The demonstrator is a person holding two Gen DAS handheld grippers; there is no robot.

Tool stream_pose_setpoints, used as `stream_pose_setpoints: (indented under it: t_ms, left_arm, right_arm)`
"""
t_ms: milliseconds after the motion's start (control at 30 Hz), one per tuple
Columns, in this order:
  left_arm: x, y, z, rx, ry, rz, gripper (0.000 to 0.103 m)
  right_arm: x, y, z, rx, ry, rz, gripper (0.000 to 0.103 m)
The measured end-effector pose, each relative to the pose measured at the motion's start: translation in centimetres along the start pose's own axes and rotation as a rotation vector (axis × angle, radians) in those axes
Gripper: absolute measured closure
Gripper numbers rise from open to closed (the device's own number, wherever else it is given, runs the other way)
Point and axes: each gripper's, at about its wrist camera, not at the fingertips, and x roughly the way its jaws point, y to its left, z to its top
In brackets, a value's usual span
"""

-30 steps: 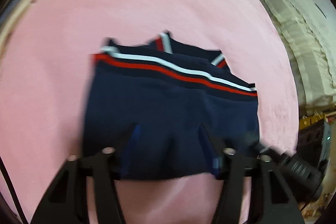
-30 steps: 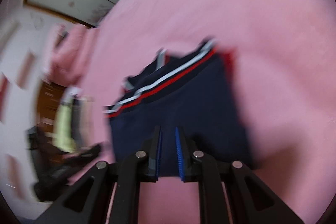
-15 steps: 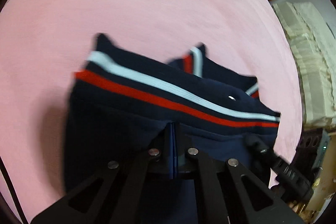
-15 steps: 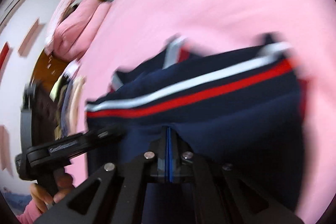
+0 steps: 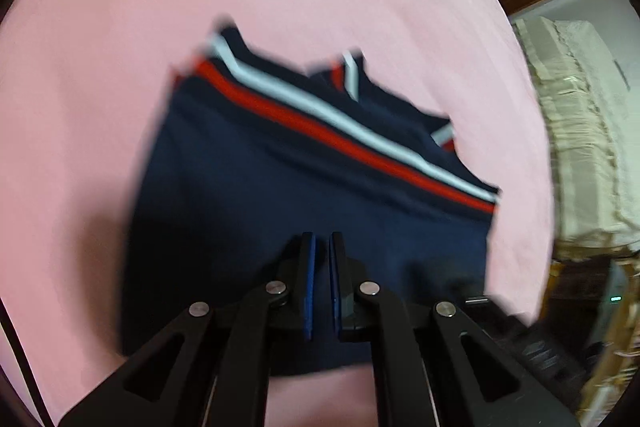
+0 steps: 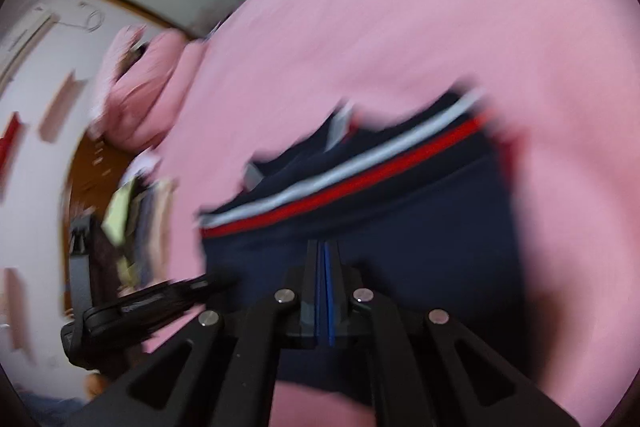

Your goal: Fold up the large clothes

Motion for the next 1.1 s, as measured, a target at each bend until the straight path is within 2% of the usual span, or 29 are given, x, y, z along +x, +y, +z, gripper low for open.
stream_pose_setpoints:
  t_ms: [33, 100, 167, 200, 233, 267, 333, 367, 400, 467, 533, 567, 633, 767, 800, 900, 1000, 1067, 1100]
  left_arm:
    - [0.5, -0.3, -0.1, -0.008, 0.017, -0.009, 0.100]
    - [1.6, -0.8, -0.7, 0.016, 0.032, 0.051, 0.100]
    - [1.9, -0.5, -1.0, 0.029, 0.025, 0.068, 0.100]
    - [1.7, -0.1, -1.1, 0.018, 0.019, 0.058, 0.100]
    - [1.2, 0.4, -1.0, 0.013, 0.004, 0.076, 0.100]
    - [0.4, 1.0, -1.0, 0.017, -0.018, 0.117, 0.101]
    - [-0.7, 2.3, -0.9, 0.021, -0.035, 0.203, 0.101]
    - [-1.2, 2.9, -0.9, 0.019, -0.043, 0.258, 0.101]
    - [-1.5, 3.2, -1.0, 0.017, -0.047, 0.290, 0.101]
    - [-2.2, 3.5, -1.2, 0.001, -0.052, 0.260, 0.101]
    - [-3.1, 3.0, -1.7, 0.008, -0.062, 0.263, 0.101]
    - [-3.2, 2.2, -2.2, 0.030, -0.062, 0.270, 0.100]
    - [-3.3, 0.2, -3.4, 0.072, -0.053, 0.224, 0.100]
    - [-1.8, -2.7, -5.2, 0.063, 0.004, 0.057, 0.099]
    - [-0.9, -3.5, -5.6, 0.066, 0.026, 0.052, 0.099]
    - [0.8, -4.7, -6.7, 0.089, 0.060, 0.117, 0.098]
    - [1.8, -4.3, -6.8, 0.096, 0.088, 0.194, 0.096]
    - [1.3, -2.9, -6.7, 0.081, 0.071, 0.258, 0.096]
    - [1.0, -2.0, -6.8, 0.062, 0.066, 0.253, 0.096]
  right_arm:
    - [1.1, 0.2, -0.7, 0.014, 0.035, 0.011, 0.101]
    - [2.8, 0.0, -1.9, 0.043, 0.087, 0.000, 0.101]
    - [2.9, -0.8, -2.2, 0.069, 0.109, -0.008, 0.102]
    - [2.3, -1.2, -2.3, 0.076, 0.108, -0.011, 0.103]
    - [1.2, -1.9, -2.0, 0.070, 0.088, -0.065, 0.103]
    - [0.2, -3.0, -2.2, 0.064, 0.071, -0.084, 0.103]
    - [-2.7, -5.3, -1.7, 0.096, 0.032, -0.060, 0.103]
    - [-3.7, -6.0, -1.6, 0.107, 0.013, -0.097, 0.103]
    - [-5.0, -6.6, -1.5, 0.107, -0.012, -0.173, 0.103]
    - [-6.5, -7.1, -1.4, 0.106, -0.045, -0.212, 0.103]
    - [-7.5, -6.6, -1.4, 0.093, -0.075, -0.281, 0.103]
    - [-7.5, -5.9, -1.5, 0.073, -0.077, -0.278, 0.101]
    - [-7.2, -4.5, -1.8, 0.028, -0.064, -0.227, 0.101]
    - [-2.6, -0.9, -3.8, -0.043, 0.091, -0.096, 0.101]
    - [-1.1, 0.0, -4.5, -0.056, 0.132, -0.094, 0.101]
    - [1.5, 1.3, -5.5, -0.067, 0.193, -0.126, 0.101]
    - [1.3, 0.9, -5.4, -0.054, 0.175, -0.177, 0.101]
    - [0.6, -0.4, -4.9, -0.021, 0.162, -0.246, 0.101]
    - [0.0, -1.5, -4.7, 0.007, 0.146, -0.258, 0.103]
